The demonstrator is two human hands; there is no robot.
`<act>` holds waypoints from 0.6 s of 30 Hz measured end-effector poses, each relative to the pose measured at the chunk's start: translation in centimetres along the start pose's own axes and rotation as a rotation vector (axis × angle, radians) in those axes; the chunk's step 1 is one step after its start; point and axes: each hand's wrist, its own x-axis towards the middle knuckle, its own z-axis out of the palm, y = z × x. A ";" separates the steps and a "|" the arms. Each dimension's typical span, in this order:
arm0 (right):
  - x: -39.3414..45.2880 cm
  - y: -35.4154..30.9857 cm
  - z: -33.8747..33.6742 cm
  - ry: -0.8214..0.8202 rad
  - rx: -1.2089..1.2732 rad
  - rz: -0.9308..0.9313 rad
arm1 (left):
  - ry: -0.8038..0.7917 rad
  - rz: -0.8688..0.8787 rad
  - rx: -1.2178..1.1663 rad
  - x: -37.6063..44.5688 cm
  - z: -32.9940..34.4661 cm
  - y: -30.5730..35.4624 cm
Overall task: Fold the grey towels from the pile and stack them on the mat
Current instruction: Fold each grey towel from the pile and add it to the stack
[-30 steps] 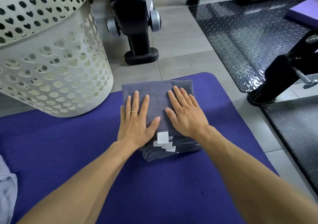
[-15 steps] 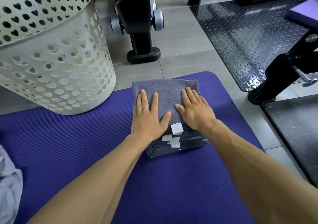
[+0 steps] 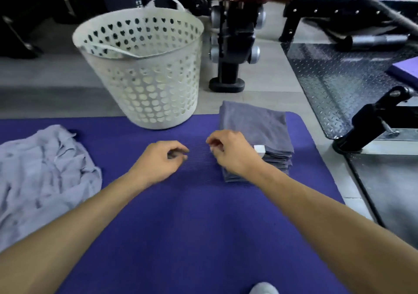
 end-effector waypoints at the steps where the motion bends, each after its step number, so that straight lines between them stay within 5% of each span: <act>1: -0.6 -2.1 0.9 -0.038 0.007 -0.016 | 0.012 -0.016 0.003 -2.2 -1.5 -0.8; 8: -3.9 -14.4 10.2 -0.306 0.087 -0.007 | 0.076 -0.182 0.025 -15.4 -9.1 -10.9; 18: -5.4 -21.9 22.5 -0.369 0.167 0.122 | 0.332 -0.481 -0.028 -23.7 -12.2 -30.6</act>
